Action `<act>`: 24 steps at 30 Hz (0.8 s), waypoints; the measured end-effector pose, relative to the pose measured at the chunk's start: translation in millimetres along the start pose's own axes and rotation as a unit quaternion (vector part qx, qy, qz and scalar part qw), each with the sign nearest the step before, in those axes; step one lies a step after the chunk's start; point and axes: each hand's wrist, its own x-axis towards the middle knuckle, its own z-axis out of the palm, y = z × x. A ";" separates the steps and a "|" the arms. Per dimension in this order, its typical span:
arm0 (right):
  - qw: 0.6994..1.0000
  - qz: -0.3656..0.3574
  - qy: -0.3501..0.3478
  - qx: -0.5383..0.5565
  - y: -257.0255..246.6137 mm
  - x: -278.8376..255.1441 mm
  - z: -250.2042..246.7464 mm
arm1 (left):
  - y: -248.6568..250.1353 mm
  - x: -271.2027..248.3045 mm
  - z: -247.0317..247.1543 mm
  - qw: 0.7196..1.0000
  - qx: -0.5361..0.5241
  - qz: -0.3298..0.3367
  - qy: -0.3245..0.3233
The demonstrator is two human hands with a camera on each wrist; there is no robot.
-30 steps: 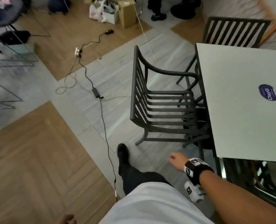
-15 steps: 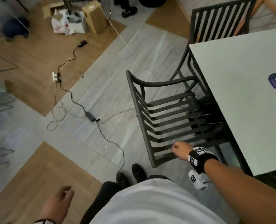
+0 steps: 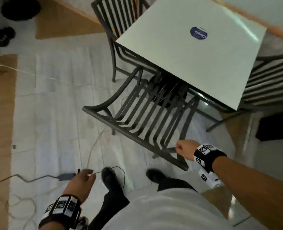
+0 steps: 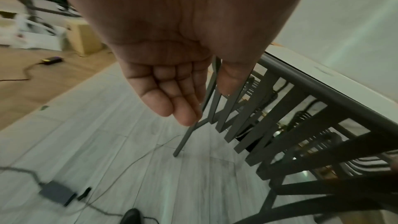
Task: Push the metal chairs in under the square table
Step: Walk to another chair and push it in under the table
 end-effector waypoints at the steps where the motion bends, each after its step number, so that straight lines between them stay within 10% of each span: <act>1: 1.000 0.025 0.007 0.012 -7.1 -8.6 1.9 | -0.8 18.6 -15.2 1.000 0.010 0.019 -0.016; 9: 0.952 0.250 0.060 0.166 -44.2 -35.7 26.1 | 88.2 117.5 -119.1 0.978 -0.166 0.105 0.065; 16: 0.878 0.316 0.087 0.349 -61.1 -38.3 50.0 | 143.4 146.7 -124.1 0.986 0.003 0.139 0.095; 24: 0.868 0.301 0.124 0.375 -48.3 -52.3 50.8 | 127.7 151.5 -124.2 0.976 0.095 0.165 0.107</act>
